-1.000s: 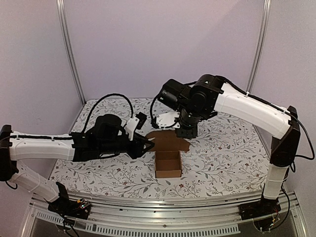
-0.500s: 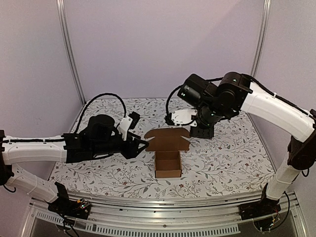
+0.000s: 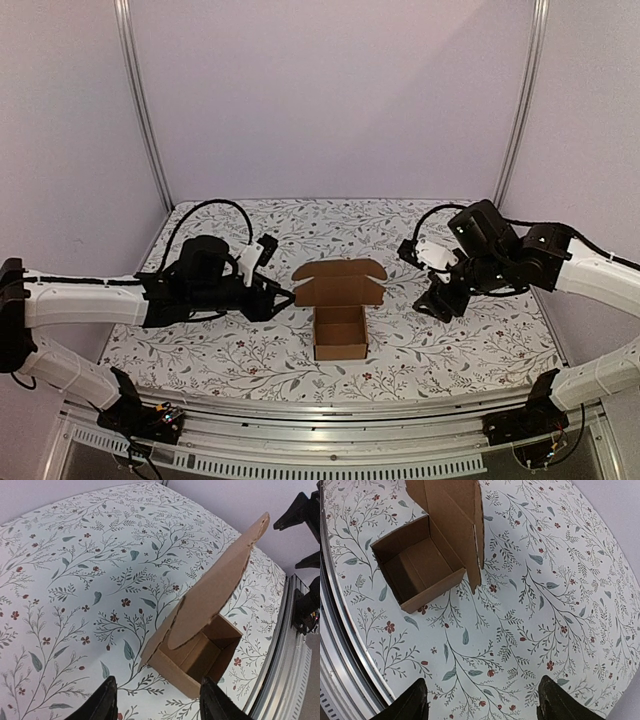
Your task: Fold the paper box
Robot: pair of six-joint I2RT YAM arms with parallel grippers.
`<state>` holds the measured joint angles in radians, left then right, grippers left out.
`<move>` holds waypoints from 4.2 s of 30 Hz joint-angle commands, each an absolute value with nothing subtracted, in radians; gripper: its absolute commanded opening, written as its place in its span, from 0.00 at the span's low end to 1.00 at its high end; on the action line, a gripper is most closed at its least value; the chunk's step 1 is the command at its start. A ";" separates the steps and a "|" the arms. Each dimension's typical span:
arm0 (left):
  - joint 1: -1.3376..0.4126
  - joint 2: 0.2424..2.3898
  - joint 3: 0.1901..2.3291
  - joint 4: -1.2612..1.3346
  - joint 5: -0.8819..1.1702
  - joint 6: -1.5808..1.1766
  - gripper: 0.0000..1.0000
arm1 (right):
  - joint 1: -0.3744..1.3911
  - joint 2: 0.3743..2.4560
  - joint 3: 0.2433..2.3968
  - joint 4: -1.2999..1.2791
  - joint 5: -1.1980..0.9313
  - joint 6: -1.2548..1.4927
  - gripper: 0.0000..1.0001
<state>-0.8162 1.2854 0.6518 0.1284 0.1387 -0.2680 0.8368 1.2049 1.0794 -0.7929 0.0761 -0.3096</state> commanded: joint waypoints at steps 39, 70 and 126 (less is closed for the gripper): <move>-0.752 1.421 0.678 0.259 0.312 -0.207 0.49 | 0.683 1.439 0.747 0.084 -0.437 -0.193 0.15; -0.744 1.494 0.726 0.265 0.333 -0.205 0.12 | 0.682 1.429 0.721 0.086 -0.477 -0.211 0.00; -0.949 1.448 0.763 0.162 -0.092 -0.348 0.00 | 1.054 1.437 0.850 0.098 0.270 0.214 0.00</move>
